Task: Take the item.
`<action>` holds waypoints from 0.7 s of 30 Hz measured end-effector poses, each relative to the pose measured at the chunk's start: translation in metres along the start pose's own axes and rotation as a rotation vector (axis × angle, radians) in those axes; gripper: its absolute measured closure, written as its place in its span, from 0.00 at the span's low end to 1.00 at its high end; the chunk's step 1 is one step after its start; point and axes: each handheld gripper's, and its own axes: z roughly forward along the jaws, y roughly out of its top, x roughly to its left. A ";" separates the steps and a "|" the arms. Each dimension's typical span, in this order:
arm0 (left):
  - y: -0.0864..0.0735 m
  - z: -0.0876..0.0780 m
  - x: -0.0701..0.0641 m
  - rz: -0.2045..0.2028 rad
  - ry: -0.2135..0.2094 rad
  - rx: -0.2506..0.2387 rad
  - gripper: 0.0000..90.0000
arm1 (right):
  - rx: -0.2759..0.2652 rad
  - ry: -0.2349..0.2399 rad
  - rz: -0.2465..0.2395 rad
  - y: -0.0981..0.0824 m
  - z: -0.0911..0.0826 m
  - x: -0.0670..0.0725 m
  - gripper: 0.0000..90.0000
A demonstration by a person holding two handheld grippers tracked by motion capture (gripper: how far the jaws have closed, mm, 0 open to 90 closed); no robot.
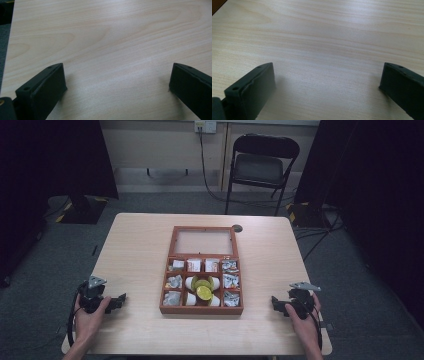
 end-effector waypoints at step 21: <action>0.008 -0.013 -0.018 0.060 -0.099 -0.042 0.18 | 0.000 0.000 0.000 0.000 0.000 0.000 0.00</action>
